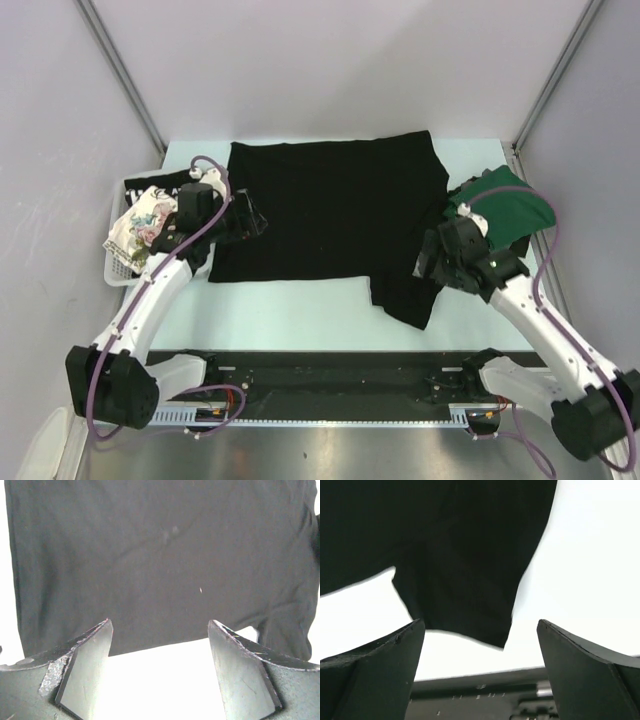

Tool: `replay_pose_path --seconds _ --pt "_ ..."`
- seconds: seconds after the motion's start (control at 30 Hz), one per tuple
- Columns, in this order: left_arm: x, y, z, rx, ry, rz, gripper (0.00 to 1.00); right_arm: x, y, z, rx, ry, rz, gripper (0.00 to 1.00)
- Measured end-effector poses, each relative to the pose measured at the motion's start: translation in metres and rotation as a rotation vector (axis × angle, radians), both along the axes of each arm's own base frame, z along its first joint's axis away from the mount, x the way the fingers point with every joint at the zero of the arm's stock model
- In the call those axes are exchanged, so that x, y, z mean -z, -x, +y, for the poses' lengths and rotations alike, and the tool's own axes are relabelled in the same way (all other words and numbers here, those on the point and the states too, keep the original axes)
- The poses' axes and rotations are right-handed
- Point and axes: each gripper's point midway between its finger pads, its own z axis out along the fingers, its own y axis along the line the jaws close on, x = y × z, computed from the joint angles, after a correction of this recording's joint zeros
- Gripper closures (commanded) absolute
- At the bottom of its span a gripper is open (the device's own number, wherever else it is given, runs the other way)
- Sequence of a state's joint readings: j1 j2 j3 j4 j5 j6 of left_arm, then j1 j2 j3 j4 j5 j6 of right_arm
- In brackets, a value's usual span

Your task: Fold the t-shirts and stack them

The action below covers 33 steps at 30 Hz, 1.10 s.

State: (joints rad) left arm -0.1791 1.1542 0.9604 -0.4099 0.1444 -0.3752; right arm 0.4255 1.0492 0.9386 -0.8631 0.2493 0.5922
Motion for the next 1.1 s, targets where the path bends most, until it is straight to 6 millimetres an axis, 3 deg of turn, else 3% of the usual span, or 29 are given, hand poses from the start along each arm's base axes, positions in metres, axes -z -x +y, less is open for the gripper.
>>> replay_pose_path --seconds 0.2,0.6,0.9,1.1 --pt "0.009 0.018 -0.008 0.033 0.011 0.038 0.18 0.015 0.045 0.002 0.054 -0.106 -0.004 0.00" --pt "0.014 0.031 -0.025 0.087 0.009 0.074 0.18 0.054 0.098 0.022 0.023 -0.045 0.082 0.02" --pt "0.012 0.040 -0.034 0.118 -0.008 0.094 0.18 0.078 0.108 0.035 0.053 0.084 0.069 0.00" --pt "0.011 0.042 -0.036 0.129 -0.030 0.097 0.18 0.095 0.107 0.023 0.113 0.154 0.030 0.00"
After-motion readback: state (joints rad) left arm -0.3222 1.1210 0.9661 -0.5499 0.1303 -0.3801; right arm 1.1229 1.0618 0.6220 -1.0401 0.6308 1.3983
